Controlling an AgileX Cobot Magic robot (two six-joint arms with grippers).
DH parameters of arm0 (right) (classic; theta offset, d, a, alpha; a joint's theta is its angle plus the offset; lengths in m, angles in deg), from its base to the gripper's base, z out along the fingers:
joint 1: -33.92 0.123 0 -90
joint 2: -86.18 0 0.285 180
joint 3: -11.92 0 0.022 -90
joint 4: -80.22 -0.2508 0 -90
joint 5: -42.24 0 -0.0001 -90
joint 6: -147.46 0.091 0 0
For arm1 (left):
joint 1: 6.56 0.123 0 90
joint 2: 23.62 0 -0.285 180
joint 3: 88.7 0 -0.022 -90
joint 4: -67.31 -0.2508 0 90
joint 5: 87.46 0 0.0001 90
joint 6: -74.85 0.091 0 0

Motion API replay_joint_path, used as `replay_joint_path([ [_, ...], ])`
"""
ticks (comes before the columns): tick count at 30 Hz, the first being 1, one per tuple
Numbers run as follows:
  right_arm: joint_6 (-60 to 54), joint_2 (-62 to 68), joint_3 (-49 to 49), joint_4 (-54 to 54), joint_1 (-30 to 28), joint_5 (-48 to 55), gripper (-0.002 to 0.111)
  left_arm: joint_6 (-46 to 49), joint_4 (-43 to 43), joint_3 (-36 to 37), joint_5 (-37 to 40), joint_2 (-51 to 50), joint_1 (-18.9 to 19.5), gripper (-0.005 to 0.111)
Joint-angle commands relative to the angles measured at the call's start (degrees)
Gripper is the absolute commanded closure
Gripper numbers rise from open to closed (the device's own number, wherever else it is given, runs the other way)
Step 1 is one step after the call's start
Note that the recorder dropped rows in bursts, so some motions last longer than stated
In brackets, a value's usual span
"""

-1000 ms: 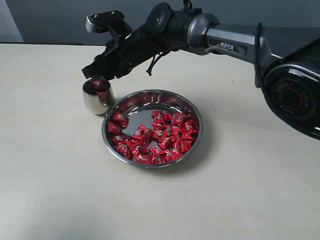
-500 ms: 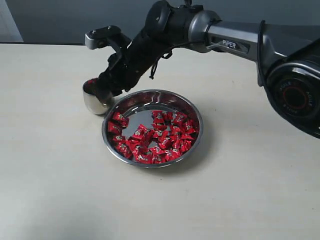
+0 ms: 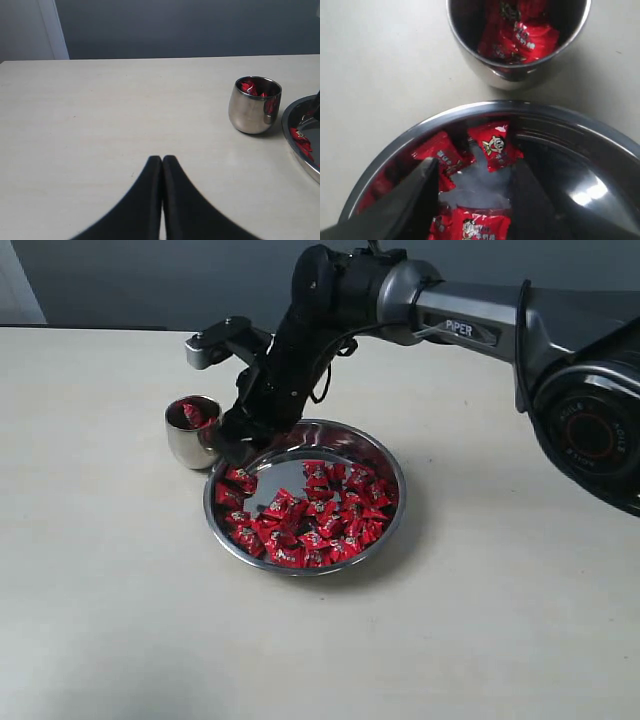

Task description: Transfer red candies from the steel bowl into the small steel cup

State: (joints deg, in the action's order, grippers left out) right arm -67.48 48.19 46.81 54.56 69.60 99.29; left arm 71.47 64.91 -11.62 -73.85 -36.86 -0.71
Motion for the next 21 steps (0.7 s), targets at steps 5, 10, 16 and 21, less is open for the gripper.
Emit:
replay_joint_path([
  [5, -0.33, 1.01, 0.15, 0.09, -0.22, -1.09, 0.060, -0.13, -0.08, 0.14, -0.24, 0.51, -0.29, 0.106],
  [10, -0.33, 2.18, 0.15, -0.66, -0.22, -1.59, 0.060, -0.13, -0.08, 0.14, -0.24, 0.51, -0.29, 0.106],
  [16, -0.33, 2.36, 0.15, -1.71, -0.22, -3.23, 0.060, -0.13, -0.08, 0.14, -0.24, 0.51, -0.29, 0.106],
  [21, -0.33, 3.29, 0.15, -2.22, -0.22, -3.97, 0.060, -0.13, -0.08, 0.14, -0.24, 0.51, -0.29, 0.106],
])
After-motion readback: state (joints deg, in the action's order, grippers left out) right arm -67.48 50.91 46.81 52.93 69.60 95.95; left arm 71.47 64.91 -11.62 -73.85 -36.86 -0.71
